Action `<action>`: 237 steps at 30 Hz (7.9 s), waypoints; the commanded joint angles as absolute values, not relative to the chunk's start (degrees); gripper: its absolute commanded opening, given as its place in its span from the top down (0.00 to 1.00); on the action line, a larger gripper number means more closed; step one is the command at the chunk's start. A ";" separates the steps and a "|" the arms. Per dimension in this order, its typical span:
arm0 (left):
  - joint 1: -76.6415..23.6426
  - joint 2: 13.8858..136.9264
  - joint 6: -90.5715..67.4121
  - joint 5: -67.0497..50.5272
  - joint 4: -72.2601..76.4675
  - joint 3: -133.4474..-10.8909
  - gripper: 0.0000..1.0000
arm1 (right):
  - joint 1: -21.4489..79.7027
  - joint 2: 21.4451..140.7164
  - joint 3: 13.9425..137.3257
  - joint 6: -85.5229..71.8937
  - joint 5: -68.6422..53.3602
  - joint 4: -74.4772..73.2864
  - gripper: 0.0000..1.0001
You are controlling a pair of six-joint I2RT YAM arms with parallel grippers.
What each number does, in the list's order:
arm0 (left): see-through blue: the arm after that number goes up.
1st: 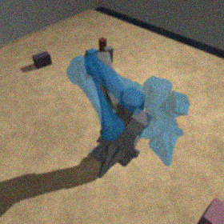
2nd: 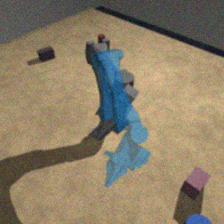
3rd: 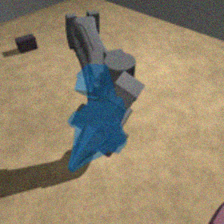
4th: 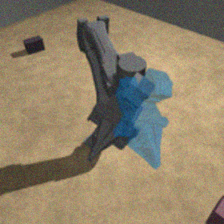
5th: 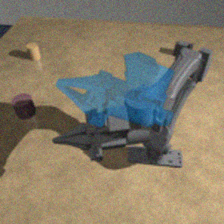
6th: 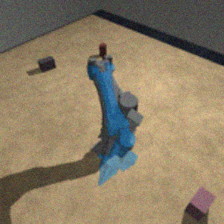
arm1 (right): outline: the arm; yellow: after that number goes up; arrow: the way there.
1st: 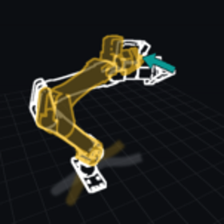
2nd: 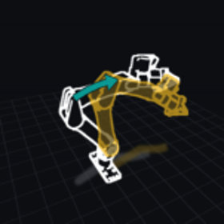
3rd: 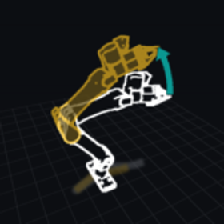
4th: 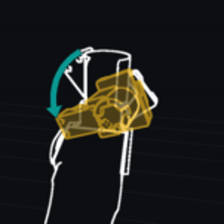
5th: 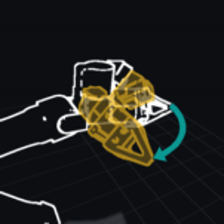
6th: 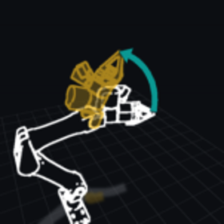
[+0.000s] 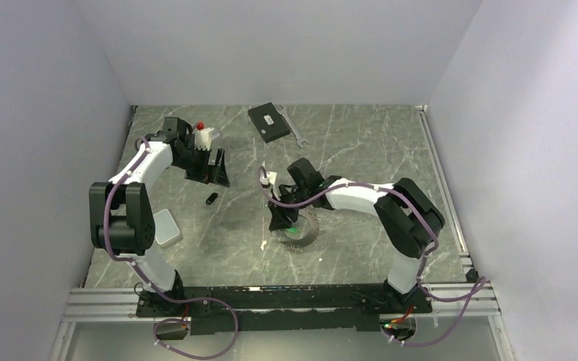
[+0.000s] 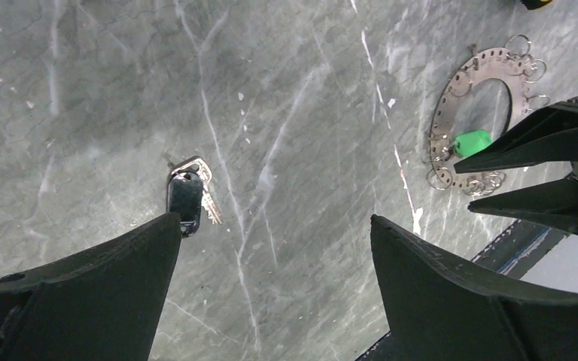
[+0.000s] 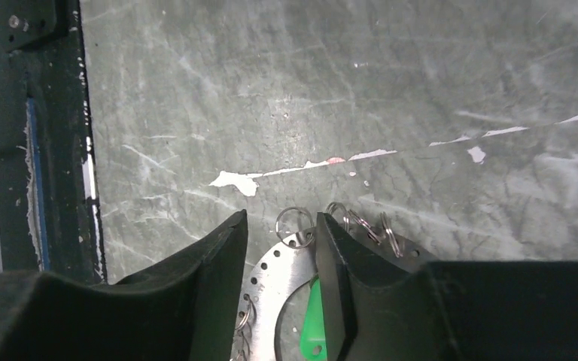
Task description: Remove the keys from the keyring
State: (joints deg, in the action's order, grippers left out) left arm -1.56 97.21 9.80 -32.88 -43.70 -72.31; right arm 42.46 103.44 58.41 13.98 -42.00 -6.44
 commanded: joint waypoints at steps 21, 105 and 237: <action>-37.88 92.60 42.07 -32.56 -44.24 -70.35 0.39 | 4.47 75.71 50.11 4.69 -51.86 -4.40 0.27; -44.42 106.91 29.90 -19.36 -36.41 -78.01 0.47 | 2.29 76.62 49.40 3.35 -54.97 -4.15 0.21; 15.92 104.66 16.30 -44.53 -49.15 -93.85 0.01 | -17.01 81.11 57.11 2.91 -42.54 -3.97 0.00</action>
State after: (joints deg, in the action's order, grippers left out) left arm 12.47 103.88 17.85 -43.66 -50.43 -95.00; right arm -14.96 77.78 55.55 3.86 -47.92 -6.33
